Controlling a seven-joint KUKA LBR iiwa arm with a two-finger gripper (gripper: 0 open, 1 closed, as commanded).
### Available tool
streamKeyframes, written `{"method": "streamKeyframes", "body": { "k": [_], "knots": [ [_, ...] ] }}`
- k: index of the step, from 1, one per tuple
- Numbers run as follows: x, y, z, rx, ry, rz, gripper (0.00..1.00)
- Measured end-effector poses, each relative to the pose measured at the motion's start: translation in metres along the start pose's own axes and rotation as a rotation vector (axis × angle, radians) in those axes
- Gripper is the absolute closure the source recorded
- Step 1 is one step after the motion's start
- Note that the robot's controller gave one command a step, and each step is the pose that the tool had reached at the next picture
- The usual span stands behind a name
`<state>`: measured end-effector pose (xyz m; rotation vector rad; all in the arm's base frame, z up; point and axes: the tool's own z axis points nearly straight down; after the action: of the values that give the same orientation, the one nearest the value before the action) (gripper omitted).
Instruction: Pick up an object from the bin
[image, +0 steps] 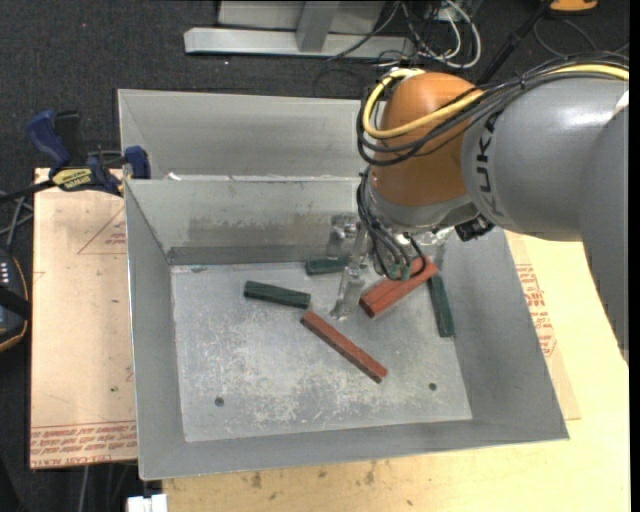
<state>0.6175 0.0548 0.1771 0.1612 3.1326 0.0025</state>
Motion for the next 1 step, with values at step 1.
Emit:
{"method": "streamKeyframes", "body": {
  "k": [1],
  "knots": [
    [-0.011,0.0124,0.0558,0.001,0.0,-0.089,0.0]
  ]
}}
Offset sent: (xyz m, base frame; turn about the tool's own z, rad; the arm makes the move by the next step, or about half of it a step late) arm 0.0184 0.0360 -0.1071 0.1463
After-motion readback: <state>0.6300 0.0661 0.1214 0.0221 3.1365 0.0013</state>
